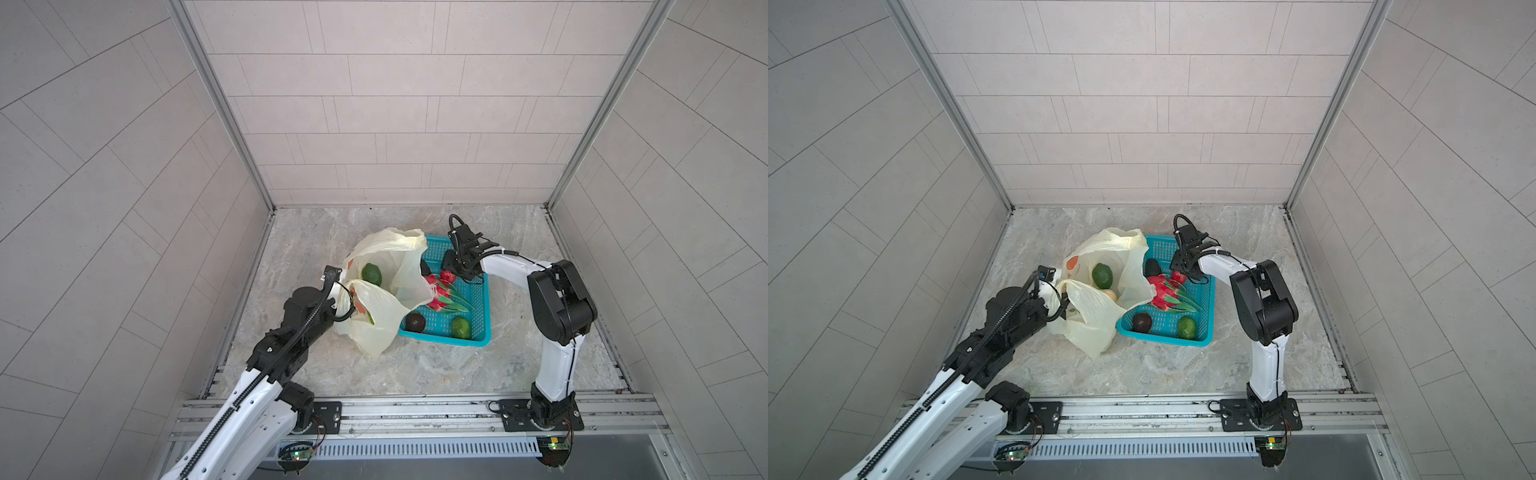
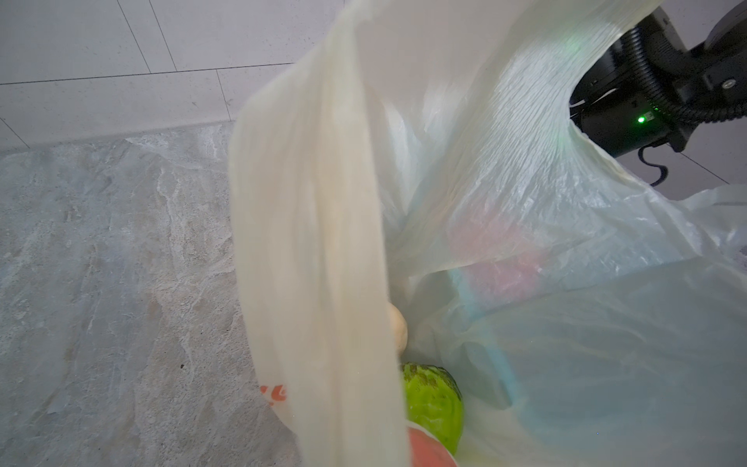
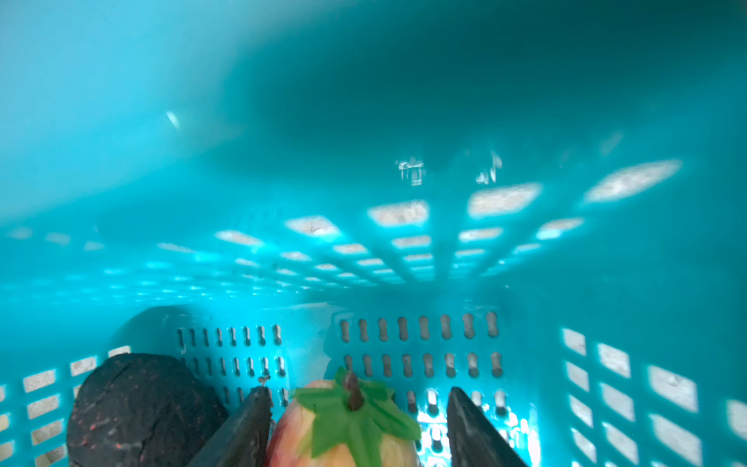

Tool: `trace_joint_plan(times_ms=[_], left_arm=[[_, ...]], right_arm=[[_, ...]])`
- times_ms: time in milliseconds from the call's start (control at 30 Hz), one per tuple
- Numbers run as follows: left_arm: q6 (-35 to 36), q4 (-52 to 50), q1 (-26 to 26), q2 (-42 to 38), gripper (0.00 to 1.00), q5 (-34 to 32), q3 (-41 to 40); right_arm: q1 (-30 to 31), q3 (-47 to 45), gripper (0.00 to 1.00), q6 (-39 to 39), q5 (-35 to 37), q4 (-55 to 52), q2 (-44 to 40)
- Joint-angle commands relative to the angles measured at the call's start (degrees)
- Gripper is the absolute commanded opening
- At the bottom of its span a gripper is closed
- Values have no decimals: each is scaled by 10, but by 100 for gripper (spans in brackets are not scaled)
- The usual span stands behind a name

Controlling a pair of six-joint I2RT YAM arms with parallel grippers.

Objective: Place the fruits into the plastic bag
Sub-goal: Pick up the fruit from the bin.

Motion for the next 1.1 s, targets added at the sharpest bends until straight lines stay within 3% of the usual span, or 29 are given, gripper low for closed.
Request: trace_joint_plan(times_ms=[0,300,467,833,1067], left_arm=[[5,12,3,-1,0,4,-7],[6,11,3,-1,0,3,-7],[5,11,3,-2,0,3,-7],[5,13,3,-1,0,7,-8],[3,19,3,-1,0,13,-10]], right_arm=[[5,-11,67,18,-23,-44,5],[25,-1,67,26,-25,-57,20],[28,-8,65,28,8,-62,15],[25,5,30,-48,29,-52,-12],[25,-25,28,-134,17,-56,-153]])
